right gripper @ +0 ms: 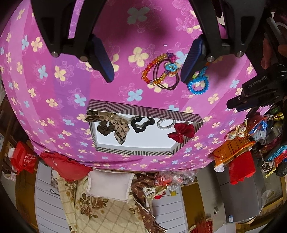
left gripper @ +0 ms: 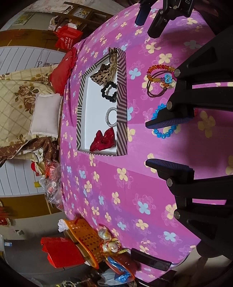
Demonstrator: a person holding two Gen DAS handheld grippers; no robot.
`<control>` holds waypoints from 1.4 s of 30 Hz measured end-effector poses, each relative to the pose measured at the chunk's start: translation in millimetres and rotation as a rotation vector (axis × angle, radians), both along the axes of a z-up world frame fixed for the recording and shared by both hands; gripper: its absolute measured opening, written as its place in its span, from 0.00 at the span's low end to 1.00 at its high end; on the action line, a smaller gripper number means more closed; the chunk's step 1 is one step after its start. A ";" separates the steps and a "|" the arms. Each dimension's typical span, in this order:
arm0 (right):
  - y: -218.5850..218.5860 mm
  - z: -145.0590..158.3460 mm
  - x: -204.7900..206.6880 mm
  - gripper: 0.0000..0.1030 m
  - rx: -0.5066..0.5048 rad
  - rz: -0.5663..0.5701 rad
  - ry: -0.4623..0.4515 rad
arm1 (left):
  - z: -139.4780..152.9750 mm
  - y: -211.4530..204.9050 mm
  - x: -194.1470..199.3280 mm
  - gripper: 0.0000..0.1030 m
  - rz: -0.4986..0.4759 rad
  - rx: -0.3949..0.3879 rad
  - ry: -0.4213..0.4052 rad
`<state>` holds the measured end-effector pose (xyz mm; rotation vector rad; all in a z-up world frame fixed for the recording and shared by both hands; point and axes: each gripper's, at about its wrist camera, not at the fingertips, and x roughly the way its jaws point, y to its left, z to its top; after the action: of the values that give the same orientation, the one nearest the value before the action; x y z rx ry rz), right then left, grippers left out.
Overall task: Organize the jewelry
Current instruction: 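Withdraw both tools from the tray toward the beaded bracelets on the bedspread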
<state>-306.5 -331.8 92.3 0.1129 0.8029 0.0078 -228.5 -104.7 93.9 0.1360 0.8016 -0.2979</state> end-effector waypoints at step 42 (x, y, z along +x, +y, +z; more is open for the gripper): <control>2.9 -14.2 -2.0 0.78 -0.009 0.035 0.061 | -19.9 38.5 3.9 0.09 0.015 -0.088 0.154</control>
<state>-308.5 -328.9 78.1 0.0908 0.8658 0.0336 -224.6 -66.2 74.0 0.0247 0.9402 -0.3320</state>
